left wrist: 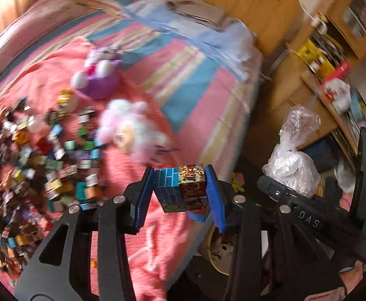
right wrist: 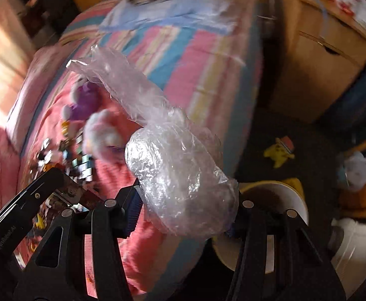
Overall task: Collect trash
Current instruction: 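Carry the bag and blocks in both grippers over the white bin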
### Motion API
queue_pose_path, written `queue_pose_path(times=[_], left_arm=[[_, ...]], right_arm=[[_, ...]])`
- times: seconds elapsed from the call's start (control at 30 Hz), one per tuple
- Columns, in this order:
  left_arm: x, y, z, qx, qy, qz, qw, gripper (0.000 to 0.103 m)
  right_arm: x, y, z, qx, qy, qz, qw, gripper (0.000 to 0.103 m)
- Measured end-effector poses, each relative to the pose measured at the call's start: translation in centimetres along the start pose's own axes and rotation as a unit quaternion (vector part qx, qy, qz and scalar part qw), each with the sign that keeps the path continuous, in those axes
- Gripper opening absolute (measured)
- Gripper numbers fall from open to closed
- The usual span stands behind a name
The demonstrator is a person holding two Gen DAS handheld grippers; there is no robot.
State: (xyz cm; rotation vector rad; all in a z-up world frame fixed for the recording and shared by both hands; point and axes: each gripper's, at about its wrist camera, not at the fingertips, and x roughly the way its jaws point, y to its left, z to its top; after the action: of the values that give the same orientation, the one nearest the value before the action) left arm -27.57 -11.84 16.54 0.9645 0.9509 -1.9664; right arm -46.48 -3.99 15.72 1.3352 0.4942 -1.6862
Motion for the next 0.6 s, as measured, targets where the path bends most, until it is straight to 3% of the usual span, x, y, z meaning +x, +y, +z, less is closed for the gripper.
queue_pose_path(times=[0.3, 0.6], left_arm=[[3.7, -7.9, -1.1, 0.087, 0.039, -0.038, 0.9947, 0.04], [8.3, -14.5, -5.2, 0.166, 0.107, -0.069, 0.9778, 0.04]], right_arm=[[-1.1, -8.9, -2.4, 0.088, 0.002, -0.044, 0.995, 0.051], [-0.6, -16.3, -7.6, 0.158, 0.031, -0.081, 0.984, 0.051]])
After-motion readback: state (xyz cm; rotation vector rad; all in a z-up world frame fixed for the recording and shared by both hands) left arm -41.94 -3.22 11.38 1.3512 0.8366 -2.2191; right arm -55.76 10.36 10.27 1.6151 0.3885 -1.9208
